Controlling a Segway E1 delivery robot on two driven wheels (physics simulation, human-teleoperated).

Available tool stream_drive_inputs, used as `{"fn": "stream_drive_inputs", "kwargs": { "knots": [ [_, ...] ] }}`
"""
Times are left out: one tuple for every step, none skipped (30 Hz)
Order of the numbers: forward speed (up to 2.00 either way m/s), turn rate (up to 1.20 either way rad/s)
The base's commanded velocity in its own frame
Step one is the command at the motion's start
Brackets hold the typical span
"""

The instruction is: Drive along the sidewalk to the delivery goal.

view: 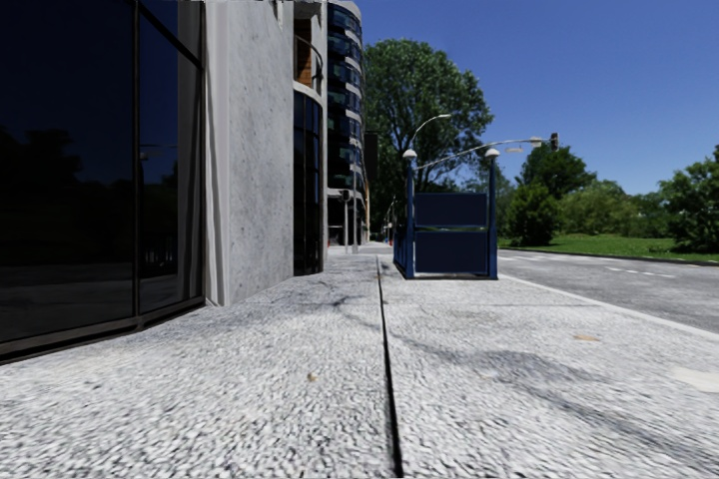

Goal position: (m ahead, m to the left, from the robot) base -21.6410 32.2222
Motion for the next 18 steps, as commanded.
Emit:
{"fn": "stream_drive_inputs", "kwargs": {
  "knots": [
    [1.76, 1.09],
    [1.76, 1.09],
    [1.76, 1.09],
    [1.76, 1.09],
    [1.76, 1.09],
    [1.76, 1.09],
    [1.76, 1.09],
    [1.76, 1.09],
    [1.76, 1.09],
    [1.76, 1.09],
    [1.76, 1.09],
    [1.76, 1.09],
    [1.76, 1.09],
    [1.76, 1.09],
    [1.76, 1.09],
    [1.76, 1.09],
    [1.76, 1.09],
    [1.76, 1.09]
  ]
}}
